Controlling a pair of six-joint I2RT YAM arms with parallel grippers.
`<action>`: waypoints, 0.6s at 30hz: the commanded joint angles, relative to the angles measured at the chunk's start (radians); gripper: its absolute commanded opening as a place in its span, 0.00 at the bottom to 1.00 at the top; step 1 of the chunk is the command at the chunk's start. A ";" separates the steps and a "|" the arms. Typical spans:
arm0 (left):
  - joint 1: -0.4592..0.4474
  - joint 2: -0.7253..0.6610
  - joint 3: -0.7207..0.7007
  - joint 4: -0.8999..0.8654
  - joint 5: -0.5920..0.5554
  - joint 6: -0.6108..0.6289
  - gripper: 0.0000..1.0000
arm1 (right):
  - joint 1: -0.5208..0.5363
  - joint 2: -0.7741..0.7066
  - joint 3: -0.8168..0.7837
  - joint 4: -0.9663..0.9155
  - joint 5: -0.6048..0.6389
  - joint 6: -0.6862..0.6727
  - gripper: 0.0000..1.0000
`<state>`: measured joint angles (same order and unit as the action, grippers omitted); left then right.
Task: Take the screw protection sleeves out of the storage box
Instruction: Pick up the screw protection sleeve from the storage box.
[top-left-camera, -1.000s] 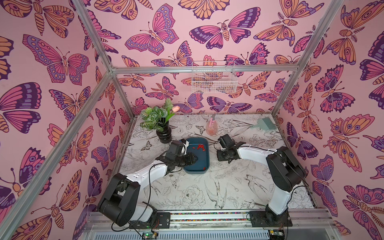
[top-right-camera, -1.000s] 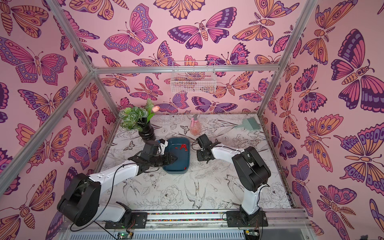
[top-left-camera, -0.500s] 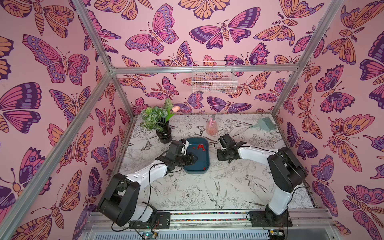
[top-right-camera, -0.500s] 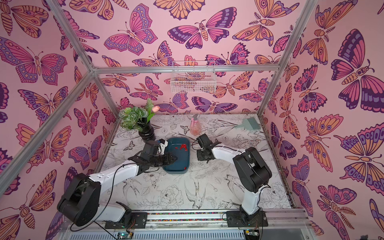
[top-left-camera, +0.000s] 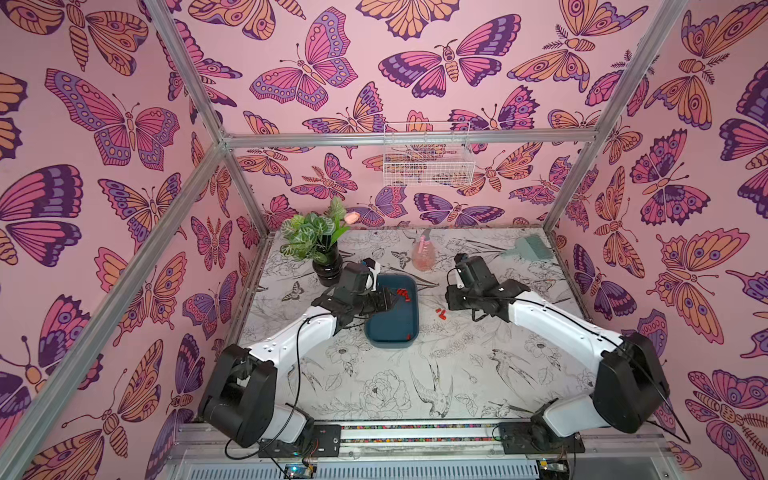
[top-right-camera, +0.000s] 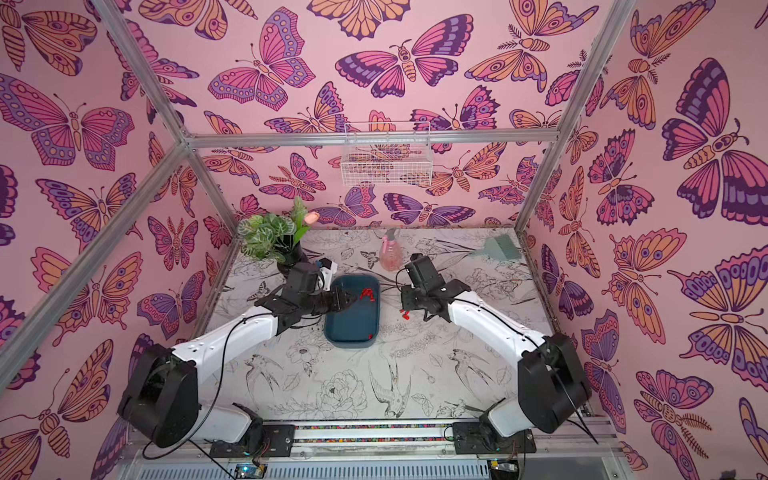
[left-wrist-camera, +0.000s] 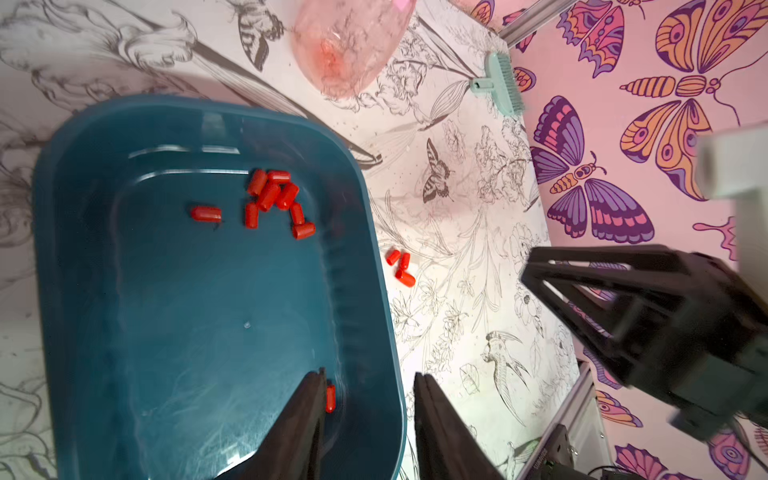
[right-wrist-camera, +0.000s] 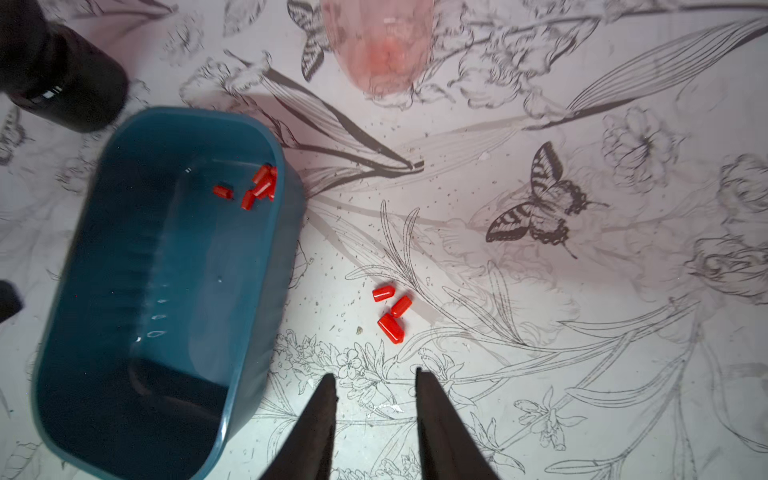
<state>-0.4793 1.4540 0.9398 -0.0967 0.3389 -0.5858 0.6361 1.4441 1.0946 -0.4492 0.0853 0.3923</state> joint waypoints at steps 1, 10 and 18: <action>-0.004 0.056 0.044 -0.068 -0.050 0.062 0.38 | -0.006 -0.078 -0.018 -0.066 0.036 -0.003 0.37; -0.014 0.174 0.127 -0.094 -0.120 0.108 0.37 | -0.017 -0.252 -0.063 -0.117 0.099 -0.019 0.38; -0.025 0.286 0.208 -0.149 -0.236 0.177 0.36 | -0.096 -0.365 -0.120 -0.159 0.072 -0.035 0.39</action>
<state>-0.4992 1.6955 1.1107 -0.1997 0.1722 -0.4622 0.5640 1.1053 0.9974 -0.5610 0.1539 0.3798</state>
